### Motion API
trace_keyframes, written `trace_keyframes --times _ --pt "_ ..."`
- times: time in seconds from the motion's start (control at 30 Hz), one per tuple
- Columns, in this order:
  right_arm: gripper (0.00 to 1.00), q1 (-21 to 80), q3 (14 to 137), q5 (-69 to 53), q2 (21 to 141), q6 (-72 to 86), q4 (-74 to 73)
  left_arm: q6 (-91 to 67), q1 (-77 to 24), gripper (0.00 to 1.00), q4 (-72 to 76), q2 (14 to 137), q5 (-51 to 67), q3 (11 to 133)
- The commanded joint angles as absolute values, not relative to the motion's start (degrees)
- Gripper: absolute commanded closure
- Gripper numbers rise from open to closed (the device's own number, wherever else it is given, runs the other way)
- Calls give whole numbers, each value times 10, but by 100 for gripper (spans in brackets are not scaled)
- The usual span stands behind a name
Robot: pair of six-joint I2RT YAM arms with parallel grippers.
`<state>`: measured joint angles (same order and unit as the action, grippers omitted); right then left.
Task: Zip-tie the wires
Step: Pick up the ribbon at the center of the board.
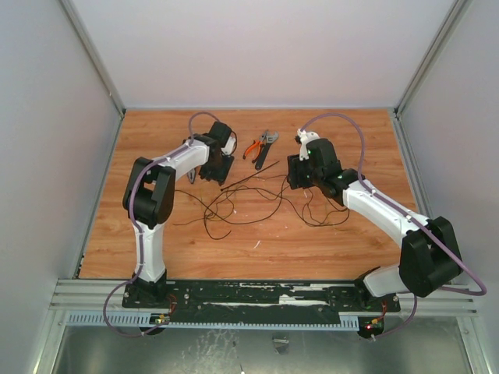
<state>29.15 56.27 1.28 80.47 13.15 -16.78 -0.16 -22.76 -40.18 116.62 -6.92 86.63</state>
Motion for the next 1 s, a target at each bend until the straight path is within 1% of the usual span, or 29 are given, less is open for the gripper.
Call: trace_keyframes --times 0.0,0.23,0.5,0.73,0.97 --pt "45 295 553 14 794 124 -150 7 -218 48 -403 1140 -91 847" --pt "44 295 552 14 792 123 -152 0 -219 47 -402 1126 -100 806" --pt "43 295 553 17 789 124 -150 -15 -236 47 -401 1077 -82 774" --pt "43 295 554 16 795 123 -152 -19 -262 46 -400 1073 -57 777" --pt "42 295 555 19 793 121 -154 -19 -271 45 -398 1089 -87 795"
